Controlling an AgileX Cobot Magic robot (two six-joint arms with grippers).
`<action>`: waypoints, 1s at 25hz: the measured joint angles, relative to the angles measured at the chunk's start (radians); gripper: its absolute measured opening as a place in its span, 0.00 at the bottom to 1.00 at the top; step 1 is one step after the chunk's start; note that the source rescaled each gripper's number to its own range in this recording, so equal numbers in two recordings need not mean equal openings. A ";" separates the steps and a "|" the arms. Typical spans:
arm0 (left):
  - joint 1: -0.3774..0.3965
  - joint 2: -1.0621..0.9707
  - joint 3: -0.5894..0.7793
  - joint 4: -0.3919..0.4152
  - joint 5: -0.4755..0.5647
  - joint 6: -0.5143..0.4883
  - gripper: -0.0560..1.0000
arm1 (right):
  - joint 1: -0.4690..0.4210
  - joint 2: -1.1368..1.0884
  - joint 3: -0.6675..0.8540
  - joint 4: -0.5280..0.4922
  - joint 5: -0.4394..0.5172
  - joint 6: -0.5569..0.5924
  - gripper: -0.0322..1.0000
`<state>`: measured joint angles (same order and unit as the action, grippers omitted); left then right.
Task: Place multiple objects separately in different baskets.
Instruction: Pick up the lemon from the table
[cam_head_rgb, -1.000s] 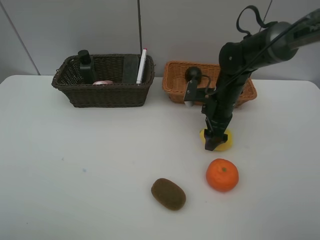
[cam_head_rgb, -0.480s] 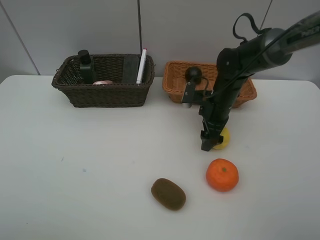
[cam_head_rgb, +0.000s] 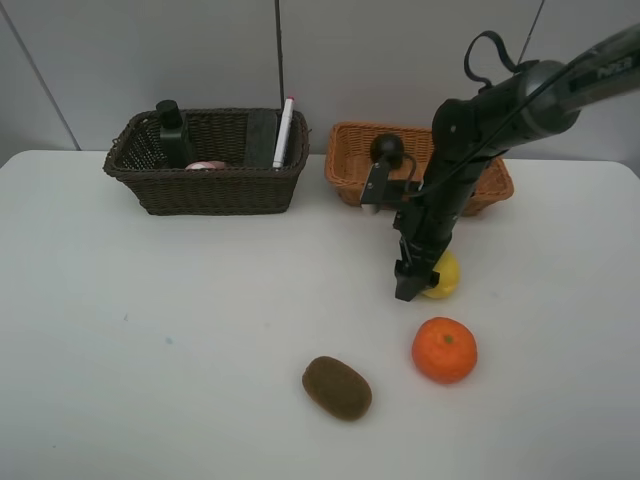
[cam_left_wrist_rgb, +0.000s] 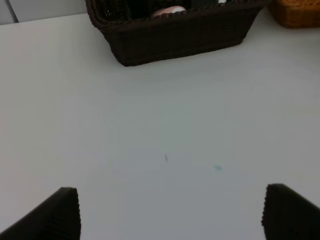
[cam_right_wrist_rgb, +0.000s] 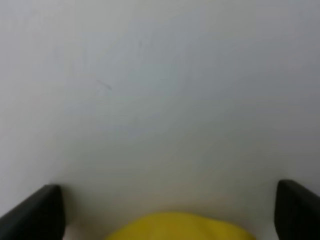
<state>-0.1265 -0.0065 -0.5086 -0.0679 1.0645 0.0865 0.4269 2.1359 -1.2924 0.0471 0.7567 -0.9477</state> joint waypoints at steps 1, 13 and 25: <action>0.000 0.000 0.000 0.000 0.000 0.000 0.94 | 0.000 0.000 -0.001 0.017 -0.001 0.000 1.00; 0.000 0.000 0.000 0.000 0.000 0.000 0.94 | 0.000 0.000 -0.004 0.054 0.009 0.000 1.00; 0.000 0.000 0.000 0.000 0.000 0.000 0.94 | 0.000 0.000 -0.004 0.048 0.012 0.000 1.00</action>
<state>-0.1265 -0.0065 -0.5086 -0.0679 1.0645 0.0865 0.4269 2.1359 -1.2968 0.0946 0.7691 -0.9477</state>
